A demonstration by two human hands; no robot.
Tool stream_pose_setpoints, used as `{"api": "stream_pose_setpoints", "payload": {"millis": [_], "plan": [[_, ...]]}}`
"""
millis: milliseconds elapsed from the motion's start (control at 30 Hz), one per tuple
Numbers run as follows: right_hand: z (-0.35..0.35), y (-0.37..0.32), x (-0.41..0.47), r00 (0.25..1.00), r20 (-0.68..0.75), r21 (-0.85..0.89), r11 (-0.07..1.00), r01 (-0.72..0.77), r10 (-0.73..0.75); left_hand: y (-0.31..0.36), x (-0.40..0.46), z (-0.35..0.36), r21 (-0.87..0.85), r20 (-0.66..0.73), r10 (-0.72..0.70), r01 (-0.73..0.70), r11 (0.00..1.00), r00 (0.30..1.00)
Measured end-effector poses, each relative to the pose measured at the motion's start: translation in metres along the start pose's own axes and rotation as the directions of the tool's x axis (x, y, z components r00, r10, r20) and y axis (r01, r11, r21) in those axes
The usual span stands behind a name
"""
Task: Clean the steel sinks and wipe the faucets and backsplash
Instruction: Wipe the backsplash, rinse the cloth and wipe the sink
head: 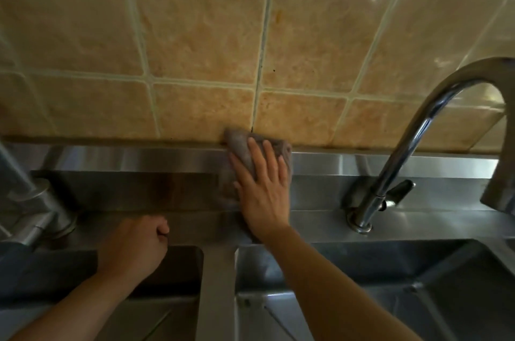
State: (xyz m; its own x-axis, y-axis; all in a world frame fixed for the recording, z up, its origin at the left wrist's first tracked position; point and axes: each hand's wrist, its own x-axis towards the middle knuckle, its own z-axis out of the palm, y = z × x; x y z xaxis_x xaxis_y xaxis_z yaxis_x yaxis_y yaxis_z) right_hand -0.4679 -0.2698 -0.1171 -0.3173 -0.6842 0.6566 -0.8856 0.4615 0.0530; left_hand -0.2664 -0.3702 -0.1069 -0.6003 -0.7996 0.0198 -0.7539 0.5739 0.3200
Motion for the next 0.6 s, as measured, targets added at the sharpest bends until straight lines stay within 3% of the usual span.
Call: {"api": "stream_pose_setpoints", "payload": {"millis": [67, 167, 333, 367, 400, 500, 600], "plan": [[-0.006, 0.052, -0.019, 0.978, -0.058, 0.002, 0.979, -0.202, 0.201, 0.003, 0.0, 0.0, 0.022, 0.018, 0.004, -0.004, 1.0, 1.0], [-0.023, 0.11, -0.033, 0.875, -0.094, 0.099, 0.879, -0.466, 0.475, 0.006, 0.0, -0.002, 0.036, 0.032, 0.0, -0.001, 0.999, 0.999], [-0.014, 0.07, -0.004, 0.662, -0.114, 0.242, 0.667, -0.704, 0.74, 0.009, -0.005, -0.004, 0.028, 0.056, 0.08, -0.082, 0.996, 0.995], [-0.012, 0.052, 0.0, 0.672, -0.113, 0.236, 0.677, -0.697, 0.732, 0.006, -0.006, -0.005, -0.013, 0.067, 0.104, -0.103, 0.995, 0.992], [-0.01, 0.031, 0.003, 0.732, -0.105, 0.213, 0.735, -0.644, 0.673, 0.002, -0.007, -0.008, -0.053, 0.071, 0.117, -0.114, 0.992, 0.991], [-0.001, -0.041, 0.011, 0.945, -0.056, 0.123, 0.941, -0.315, 0.323, -0.022, -0.011, -0.021, -0.037, 0.0, 0.087, -0.087, 0.996, 0.996], [0.006, -0.088, 0.027, 0.992, -0.013, 0.109, 0.987, -0.122, 0.124, -0.053, -0.014, -0.027, 0.037, -0.007, -0.051, 0.051, 0.998, 0.999]]}}
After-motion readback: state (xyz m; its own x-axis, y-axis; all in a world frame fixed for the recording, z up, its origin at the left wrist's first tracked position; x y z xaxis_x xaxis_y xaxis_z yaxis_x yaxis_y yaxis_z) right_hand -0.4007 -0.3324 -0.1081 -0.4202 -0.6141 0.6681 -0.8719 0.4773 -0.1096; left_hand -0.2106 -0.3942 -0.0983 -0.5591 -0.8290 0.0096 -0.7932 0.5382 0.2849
